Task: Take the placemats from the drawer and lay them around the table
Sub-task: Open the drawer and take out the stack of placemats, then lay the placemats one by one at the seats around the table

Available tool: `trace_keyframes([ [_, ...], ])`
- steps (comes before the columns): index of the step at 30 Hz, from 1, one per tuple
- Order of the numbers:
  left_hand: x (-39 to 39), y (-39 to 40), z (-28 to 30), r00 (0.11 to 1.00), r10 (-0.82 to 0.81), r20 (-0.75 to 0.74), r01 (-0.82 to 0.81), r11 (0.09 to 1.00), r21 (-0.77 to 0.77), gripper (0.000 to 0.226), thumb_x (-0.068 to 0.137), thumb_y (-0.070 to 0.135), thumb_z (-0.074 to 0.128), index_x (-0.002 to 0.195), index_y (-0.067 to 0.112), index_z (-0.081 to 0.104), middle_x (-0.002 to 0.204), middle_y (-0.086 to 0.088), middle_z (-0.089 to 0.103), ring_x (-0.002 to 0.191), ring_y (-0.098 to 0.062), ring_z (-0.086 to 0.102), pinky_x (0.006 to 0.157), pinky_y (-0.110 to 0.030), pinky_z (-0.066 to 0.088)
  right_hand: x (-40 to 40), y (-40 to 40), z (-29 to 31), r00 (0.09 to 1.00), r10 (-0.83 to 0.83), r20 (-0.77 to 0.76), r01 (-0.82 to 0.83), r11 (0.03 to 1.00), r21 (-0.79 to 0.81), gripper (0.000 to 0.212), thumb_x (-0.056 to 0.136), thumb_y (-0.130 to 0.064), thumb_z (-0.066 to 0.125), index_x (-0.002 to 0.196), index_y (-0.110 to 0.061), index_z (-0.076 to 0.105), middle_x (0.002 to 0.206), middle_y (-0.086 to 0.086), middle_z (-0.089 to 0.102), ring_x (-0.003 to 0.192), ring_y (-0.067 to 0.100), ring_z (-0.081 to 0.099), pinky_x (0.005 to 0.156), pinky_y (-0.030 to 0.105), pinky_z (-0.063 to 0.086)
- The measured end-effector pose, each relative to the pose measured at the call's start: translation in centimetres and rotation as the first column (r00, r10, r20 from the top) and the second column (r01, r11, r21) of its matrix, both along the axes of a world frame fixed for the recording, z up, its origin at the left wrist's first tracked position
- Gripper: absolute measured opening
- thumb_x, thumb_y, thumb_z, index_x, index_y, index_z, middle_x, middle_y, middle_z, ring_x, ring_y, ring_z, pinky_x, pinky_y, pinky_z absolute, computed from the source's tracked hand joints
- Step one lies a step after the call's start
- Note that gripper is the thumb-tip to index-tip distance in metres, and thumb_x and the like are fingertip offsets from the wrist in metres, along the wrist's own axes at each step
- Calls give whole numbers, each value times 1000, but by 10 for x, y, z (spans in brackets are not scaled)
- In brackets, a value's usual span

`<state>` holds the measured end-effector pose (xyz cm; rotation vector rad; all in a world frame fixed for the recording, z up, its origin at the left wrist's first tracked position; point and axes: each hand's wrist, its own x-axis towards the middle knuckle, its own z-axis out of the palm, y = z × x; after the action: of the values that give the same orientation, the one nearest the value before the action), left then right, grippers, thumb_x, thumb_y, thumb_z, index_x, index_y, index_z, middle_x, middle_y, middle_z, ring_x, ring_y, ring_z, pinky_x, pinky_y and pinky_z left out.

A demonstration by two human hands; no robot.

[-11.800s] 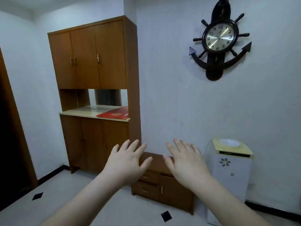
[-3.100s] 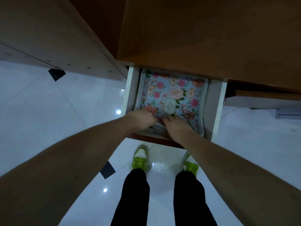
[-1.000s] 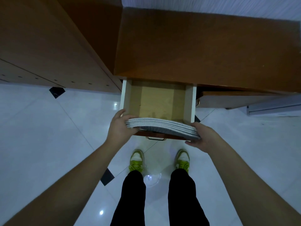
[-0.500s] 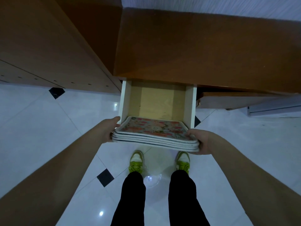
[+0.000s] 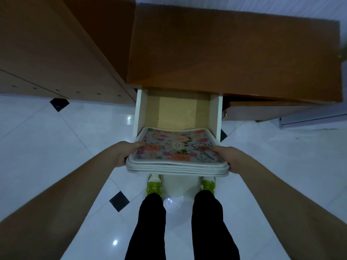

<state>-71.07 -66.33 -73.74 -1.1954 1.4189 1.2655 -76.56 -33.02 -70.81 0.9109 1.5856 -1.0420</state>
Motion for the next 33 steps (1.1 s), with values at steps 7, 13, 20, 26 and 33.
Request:
trace_keyframes([
  [7, 43, 12, 49, 967, -21, -255, 47, 994, 96, 43, 91, 35, 70, 129, 21, 56, 114, -7, 72, 100, -24, 72, 84, -40, 58, 23, 2, 45, 981, -19, -191, 3, 996, -86, 13, 95, -8, 56, 105, -14, 60, 108, 14, 67, 95, 29, 67, 74, 36, 56],
  [13, 66, 15, 118, 899, 20, -437, -27, 1000, -9, 35, 91, 30, 69, 120, 16, 55, 114, -7, 69, 98, -22, 71, 86, -43, 59, 50, -6, 107, 934, -60, -351, 43, 998, -54, 27, 92, -7, 59, 118, -9, 53, 114, 13, 62, 102, 30, 65, 94, 51, 53],
  [20, 77, -13, 203, 796, 37, -604, -3, 998, 58, 58, 89, 26, 70, 141, 32, 45, 118, 2, 71, 102, -17, 71, 86, -43, 59, 76, -24, 196, 857, -93, -507, 22, 989, -145, 46, 94, -4, 54, 135, -26, 49, 117, 5, 66, 103, 25, 68, 87, 48, 57],
  [26, 87, -29, 267, 773, 41, -633, -29, 999, 29, 52, 86, 17, 75, 133, 26, 54, 114, -6, 70, 98, -22, 71, 84, -45, 60, 104, -44, 261, 822, -196, -534, 81, 970, -230, 43, 94, 0, 51, 128, -25, 56, 114, 8, 71, 99, 30, 71, 85, 55, 57],
  [33, 103, -38, 306, 720, -24, -694, 2, 999, -33, 44, 91, 25, 71, 132, 20, 57, 112, -2, 72, 97, -20, 72, 84, -44, 60, 125, -51, 292, 774, -205, -600, 79, 970, -229, 32, 97, -31, 60, 128, -27, 56, 118, 4, 69, 102, 27, 70, 88, 54, 56],
])
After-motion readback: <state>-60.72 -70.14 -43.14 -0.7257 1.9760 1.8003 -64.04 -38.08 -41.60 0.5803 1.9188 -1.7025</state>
